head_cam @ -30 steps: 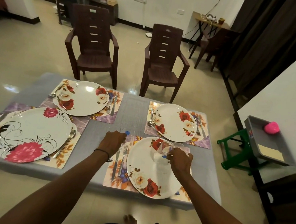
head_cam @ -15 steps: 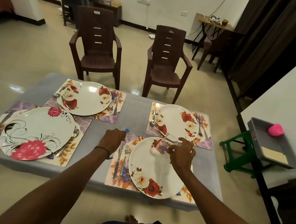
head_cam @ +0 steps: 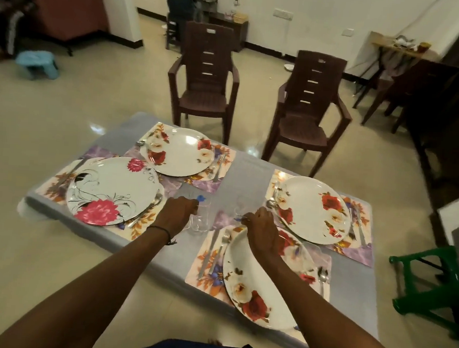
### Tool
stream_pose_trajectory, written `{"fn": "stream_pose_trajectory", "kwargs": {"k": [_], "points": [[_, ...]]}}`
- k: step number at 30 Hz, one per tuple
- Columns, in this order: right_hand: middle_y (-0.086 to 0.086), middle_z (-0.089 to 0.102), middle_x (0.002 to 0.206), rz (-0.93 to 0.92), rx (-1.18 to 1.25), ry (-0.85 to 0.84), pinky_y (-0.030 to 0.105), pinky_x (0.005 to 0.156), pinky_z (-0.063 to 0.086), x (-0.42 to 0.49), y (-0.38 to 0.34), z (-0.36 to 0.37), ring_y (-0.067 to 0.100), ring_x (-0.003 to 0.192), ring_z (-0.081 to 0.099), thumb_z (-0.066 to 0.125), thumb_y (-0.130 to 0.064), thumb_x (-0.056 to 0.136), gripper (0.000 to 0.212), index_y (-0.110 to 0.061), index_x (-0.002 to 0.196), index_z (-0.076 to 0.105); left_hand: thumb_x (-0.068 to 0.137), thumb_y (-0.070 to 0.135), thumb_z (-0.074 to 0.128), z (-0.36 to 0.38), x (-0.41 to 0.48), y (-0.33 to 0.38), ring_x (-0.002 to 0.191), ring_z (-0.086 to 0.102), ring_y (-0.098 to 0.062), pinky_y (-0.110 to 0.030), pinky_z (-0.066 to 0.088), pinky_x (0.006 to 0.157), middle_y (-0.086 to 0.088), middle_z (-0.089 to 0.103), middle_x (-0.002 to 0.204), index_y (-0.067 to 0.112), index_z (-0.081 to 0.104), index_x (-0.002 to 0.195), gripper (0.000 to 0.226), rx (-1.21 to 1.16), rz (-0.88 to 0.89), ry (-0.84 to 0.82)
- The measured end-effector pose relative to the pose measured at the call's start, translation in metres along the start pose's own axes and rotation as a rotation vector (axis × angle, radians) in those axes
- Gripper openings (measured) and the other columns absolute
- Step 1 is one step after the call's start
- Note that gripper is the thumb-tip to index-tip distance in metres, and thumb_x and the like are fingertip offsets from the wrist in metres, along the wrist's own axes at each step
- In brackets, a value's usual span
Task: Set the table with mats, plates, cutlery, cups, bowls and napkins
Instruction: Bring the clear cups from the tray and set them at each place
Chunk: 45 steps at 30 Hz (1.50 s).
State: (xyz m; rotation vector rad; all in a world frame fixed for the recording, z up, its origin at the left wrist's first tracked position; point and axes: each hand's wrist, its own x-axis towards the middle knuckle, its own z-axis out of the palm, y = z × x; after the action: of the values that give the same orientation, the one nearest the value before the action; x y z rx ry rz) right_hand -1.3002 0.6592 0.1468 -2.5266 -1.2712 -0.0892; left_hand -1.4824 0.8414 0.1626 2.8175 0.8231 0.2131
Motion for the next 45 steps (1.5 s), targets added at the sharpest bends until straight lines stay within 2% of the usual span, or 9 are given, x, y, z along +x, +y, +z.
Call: {"fn": "stream_pose_trajectory", "kwargs": {"k": [4, 7, 11, 14, 20, 28, 34, 39, 45], "points": [[-0.001, 0.062, 0.082, -0.115, 0.082, -0.063, 0.027, 0.054, 0.037, 0.012, -0.033, 0.017, 0.025, 0.081, 0.064, 0.065, -0.024, 0.094, 0.009, -0.027, 0.091, 0.073, 0.086, 0.008, 0.058, -0.022, -0.026, -0.038, 0.07, 0.066, -0.034, -0.034, 0.045, 0.064, -0.012, 0.071, 0.079, 0.013, 0.067, 0.084, 0.011, 0.016, -0.139, 0.09], [-0.003, 0.062, 0.084, -0.192, 0.151, -0.089, 0.029, 0.058, 0.043, 0.022, -0.064, 0.026, 0.022, 0.083, 0.063, 0.06, -0.033, 0.096, 0.015, -0.027, 0.089, 0.071, 0.084, 0.013, 0.052, -0.032, -0.051, -0.074, 0.071, 0.066, -0.03, -0.034, 0.048, 0.063, -0.007, 0.072, 0.08, 0.018, 0.063, 0.082, 0.012, 0.036, -0.235, 0.108], [-0.005, 0.062, 0.08, -0.233, 0.197, -0.1, 0.028, 0.055, 0.044, 0.034, -0.111, 0.047, 0.02, 0.076, 0.065, 0.06, -0.029, 0.095, 0.014, -0.027, 0.084, 0.069, 0.085, 0.006, 0.06, -0.045, -0.077, -0.126, 0.079, 0.068, -0.023, -0.037, 0.054, 0.07, -0.003, 0.074, 0.089, 0.018, 0.064, 0.089, 0.013, 0.068, -0.355, 0.095], [-0.005, 0.063, 0.08, -0.25, 0.228, -0.103, 0.031, 0.055, 0.049, 0.046, -0.152, 0.058, 0.019, 0.074, 0.064, 0.058, -0.034, 0.096, 0.017, -0.026, 0.086, 0.068, 0.086, 0.008, 0.051, -0.061, -0.084, -0.168, 0.084, 0.068, -0.025, -0.038, 0.054, 0.074, -0.004, 0.074, 0.093, 0.016, 0.065, 0.091, 0.017, 0.073, -0.387, 0.105], [-0.001, 0.069, 0.087, -0.239, 0.182, -0.093, 0.032, 0.06, 0.052, 0.074, -0.229, 0.077, 0.022, 0.086, 0.063, 0.065, -0.03, 0.093, 0.01, -0.024, 0.095, 0.073, 0.078, -0.006, 0.061, -0.086, -0.089, -0.255, 0.076, 0.069, -0.021, -0.026, 0.048, 0.065, -0.004, 0.074, 0.083, 0.013, 0.066, 0.083, 0.02, 0.029, -0.305, 0.188], [0.001, 0.07, 0.099, -0.12, 0.077, -0.095, 0.032, 0.064, 0.051, 0.093, -0.319, 0.1, 0.023, 0.094, 0.065, 0.063, -0.025, 0.094, 0.011, -0.024, 0.1, 0.071, 0.075, 0.004, 0.068, -0.1, -0.079, -0.359, 0.073, 0.071, -0.018, -0.033, 0.052, 0.063, 0.004, 0.075, 0.078, 0.019, 0.069, 0.084, 0.018, 0.036, -0.196, 0.173], [0.001, 0.071, 0.092, -0.038, 0.041, -0.08, 0.03, 0.057, 0.049, 0.11, -0.339, 0.122, 0.024, 0.088, 0.067, 0.068, -0.024, 0.091, 0.008, -0.023, 0.095, 0.075, 0.071, 0.003, 0.064, -0.093, -0.038, -0.406, 0.07, 0.07, -0.023, -0.032, 0.045, 0.062, 0.002, 0.074, 0.076, 0.021, 0.064, 0.078, 0.019, 0.033, -0.09, 0.175], [-0.001, 0.07, 0.086, 0.019, 0.0, -0.084, 0.03, 0.055, 0.05, 0.131, -0.345, 0.145, 0.023, 0.084, 0.068, 0.071, -0.027, 0.088, 0.005, -0.026, 0.09, 0.075, 0.073, 0.02, 0.044, -0.086, 0.003, -0.439, 0.075, 0.071, -0.025, -0.034, 0.046, 0.068, 0.001, 0.075, 0.082, 0.019, 0.066, 0.084, 0.025, 0.001, -0.016, 0.129], [-0.002, 0.068, 0.079, 0.046, -0.035, -0.104, 0.029, 0.048, 0.046, 0.137, -0.354, 0.165, 0.022, 0.075, 0.065, 0.076, -0.017, 0.082, 0.008, -0.024, 0.084, 0.074, 0.078, 0.009, 0.057, -0.087, 0.043, -0.473, 0.07, 0.071, -0.026, -0.034, 0.049, 0.061, 0.0, 0.075, 0.079, 0.022, 0.064, 0.085, 0.016, 0.074, 0.077, 0.088]]}}
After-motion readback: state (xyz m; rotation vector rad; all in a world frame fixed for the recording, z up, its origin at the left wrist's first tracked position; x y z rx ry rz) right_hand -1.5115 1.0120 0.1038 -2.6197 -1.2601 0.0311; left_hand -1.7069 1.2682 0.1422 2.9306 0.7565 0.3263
